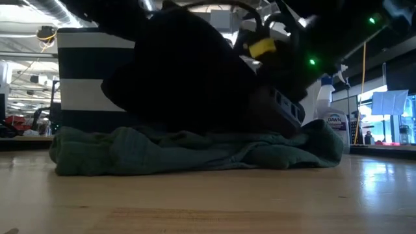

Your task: Fold Laundry from Bin

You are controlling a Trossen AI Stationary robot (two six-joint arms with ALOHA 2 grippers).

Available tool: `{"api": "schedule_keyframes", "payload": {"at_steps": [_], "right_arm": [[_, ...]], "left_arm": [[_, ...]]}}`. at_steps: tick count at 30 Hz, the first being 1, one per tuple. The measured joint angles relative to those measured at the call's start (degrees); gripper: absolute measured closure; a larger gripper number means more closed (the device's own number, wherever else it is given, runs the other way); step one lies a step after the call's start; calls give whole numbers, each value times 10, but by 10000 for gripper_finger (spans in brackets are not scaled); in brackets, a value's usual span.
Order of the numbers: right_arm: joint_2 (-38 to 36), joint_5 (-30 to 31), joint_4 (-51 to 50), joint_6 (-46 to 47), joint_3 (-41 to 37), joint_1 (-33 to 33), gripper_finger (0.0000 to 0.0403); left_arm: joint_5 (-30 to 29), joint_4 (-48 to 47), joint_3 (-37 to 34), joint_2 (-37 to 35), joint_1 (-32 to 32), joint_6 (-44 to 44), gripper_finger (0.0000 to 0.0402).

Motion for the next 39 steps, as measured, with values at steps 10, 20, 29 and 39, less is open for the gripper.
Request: {"api": "schedule_keyframes", "payload": {"at_steps": [10,20,29,39], "right_arm": [[-48,-1,-181,138,-7,10,94],[-185,13,-261,310,-83,42,94],[-365,-181,48,249,-269,-56,94],[-388,-562,230,220,-342,-262,94]], "left_arm": [[28,-46,0,0,-2,-19,389],[60,-110,0,0,-39,-42,389],[58,-109,0,0,-63,-46,389],[58,-111,-1,0,-63,-46,389]]}}
